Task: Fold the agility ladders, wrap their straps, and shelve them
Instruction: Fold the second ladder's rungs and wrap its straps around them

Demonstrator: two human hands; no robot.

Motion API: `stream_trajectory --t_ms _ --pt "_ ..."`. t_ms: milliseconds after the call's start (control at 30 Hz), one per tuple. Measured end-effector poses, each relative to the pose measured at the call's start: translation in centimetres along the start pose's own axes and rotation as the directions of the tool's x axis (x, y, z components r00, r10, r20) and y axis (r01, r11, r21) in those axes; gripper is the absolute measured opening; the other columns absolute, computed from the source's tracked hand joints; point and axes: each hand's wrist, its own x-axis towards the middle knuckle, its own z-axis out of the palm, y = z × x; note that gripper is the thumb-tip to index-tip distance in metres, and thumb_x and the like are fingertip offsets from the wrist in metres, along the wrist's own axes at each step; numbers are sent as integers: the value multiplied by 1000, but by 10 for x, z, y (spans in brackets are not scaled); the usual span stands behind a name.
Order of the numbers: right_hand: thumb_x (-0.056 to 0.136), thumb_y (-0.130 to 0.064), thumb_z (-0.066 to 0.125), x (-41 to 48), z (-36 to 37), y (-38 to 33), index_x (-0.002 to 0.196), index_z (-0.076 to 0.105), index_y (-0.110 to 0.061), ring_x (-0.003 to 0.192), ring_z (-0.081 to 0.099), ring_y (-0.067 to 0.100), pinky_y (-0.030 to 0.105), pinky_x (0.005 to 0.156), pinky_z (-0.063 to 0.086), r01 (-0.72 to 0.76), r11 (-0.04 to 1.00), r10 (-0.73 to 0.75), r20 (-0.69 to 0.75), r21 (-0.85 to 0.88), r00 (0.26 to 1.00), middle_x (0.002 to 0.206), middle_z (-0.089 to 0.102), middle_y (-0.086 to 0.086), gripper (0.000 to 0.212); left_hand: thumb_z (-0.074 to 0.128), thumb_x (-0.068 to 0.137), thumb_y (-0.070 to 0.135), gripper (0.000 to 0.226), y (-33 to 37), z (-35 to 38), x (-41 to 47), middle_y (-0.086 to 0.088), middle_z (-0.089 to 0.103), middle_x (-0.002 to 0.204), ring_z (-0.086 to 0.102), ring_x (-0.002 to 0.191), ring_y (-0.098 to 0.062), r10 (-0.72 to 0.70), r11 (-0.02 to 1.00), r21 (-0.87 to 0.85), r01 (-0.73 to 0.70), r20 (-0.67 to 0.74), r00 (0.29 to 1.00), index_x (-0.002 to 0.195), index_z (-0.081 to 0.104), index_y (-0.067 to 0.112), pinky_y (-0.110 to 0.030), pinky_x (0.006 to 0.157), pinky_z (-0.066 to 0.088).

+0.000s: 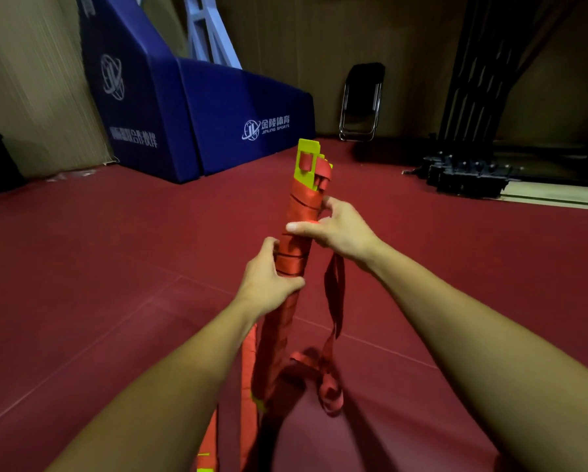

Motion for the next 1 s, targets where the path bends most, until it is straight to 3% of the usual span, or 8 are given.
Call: stream_trajectory --t_ms 100,167,233,400,533,800,900,1000 --pt "84 -16 77 -8 -13 -6 115 59 -10 52 44 11 19 49 35 -53 994 29 229 98 973 58 53 2 36 77 54 26 49 -1 -4 2 5 70 85 65 74 -13 -13 997 -82 15 16 1000 99 57 23 -29 72 51" --pt "88 -14 73 -11 -17 -7 97 62 -9 53 45 11 18 50 35 -28 997 9 267 67 964 58 56 5 15 73 51 29 50 1 -4 3 4 69 84 63 71 -14 -34 995 -88 39 57 998 99 57 25 -31 69 52" --pt "87 -18 75 -10 -14 -6 82 60 -10 51 42 11 21 49 32 -16 999 7 221 39 975 57 56 3 18 71 53 29 49 2 -4 4 3 66 80 61 68 -17 -53 995 -84 62 105 993 99 55 26 -33 66 52" --pt "79 -27 82 -5 1 2 91 65 4 47 35 4 21 49 31 -37 997 33 66 64 997 55 47 -5 38 85 68 25 60 3 -4 2 8 64 86 60 76 -12 26 1000 7 -27 165 986 118 53 31 -26 69 48" --pt "70 -46 85 0 4 1 80 68 -8 47 35 6 28 54 31 7 996 -8 -15 -89 1000 52 46 -9 44 73 57 30 41 2 -5 5 -1 70 82 66 79 -24 -9 1000 -17 11 97 995 96 61 30 -35 74 52" --pt "83 -15 78 -10 -8 -10 91 60 -12 45 46 7 17 48 35 4 997 -20 231 71 973 53 56 1 21 69 69 -16 55 -3 -22 3 -6 66 90 62 80 -16 -52 956 -270 115 228 972 111 60 19 -29 73 52" --pt "81 -12 79 -10 -7 -13 98 60 -12 44 44 6 15 46 33 -1 989 -28 199 148 980 53 55 -2 26 68 71 -14 57 -1 -20 4 -6 62 87 58 78 -18 -30 956 -274 102 257 966 113 55 22 -28 68 49" --pt "79 -11 81 -5 7 -15 103 59 -8 42 43 2 16 45 35 16 978 -33 76 207 997 54 57 -8 33 87 70 16 70 3 -14 1 3 62 91 61 79 -16 16 994 -106 1 167 986 121 40 25 -32 71 49"
